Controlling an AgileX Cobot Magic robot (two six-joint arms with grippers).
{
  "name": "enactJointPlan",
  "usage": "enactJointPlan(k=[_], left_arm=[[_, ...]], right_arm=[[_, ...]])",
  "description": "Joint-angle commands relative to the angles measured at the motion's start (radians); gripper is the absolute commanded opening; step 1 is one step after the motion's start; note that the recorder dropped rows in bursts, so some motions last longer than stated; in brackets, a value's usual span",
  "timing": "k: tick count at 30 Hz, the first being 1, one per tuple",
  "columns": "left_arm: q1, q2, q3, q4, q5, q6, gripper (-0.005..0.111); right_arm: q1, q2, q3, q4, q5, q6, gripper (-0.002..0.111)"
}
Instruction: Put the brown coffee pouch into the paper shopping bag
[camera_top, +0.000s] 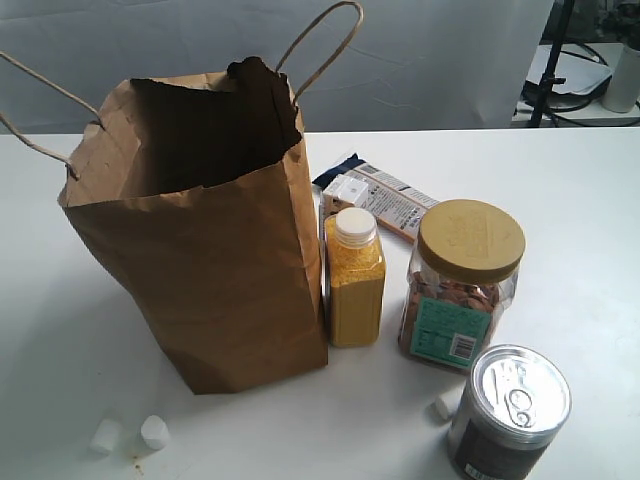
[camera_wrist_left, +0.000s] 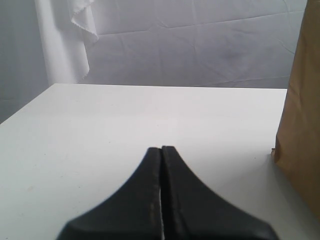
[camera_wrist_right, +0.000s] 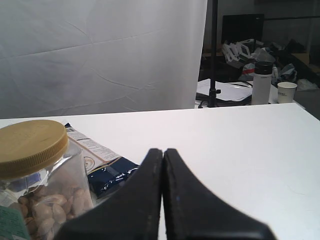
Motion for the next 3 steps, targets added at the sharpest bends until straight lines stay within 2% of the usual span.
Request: enactJointPlan(k=[1,3], left_arm=[[0.004,-0.003,0.004,0.004,-0.004,-0.003,0.000],[0.004,-0.003,0.004,0.004,-0.004,-0.003,0.000]], right_arm=[[-0.007,-0.006,0.004,0.001,-0.009,-0.004,0.000],[-0.007,-0.006,0.004,0.001,-0.009,-0.004,0.000]])
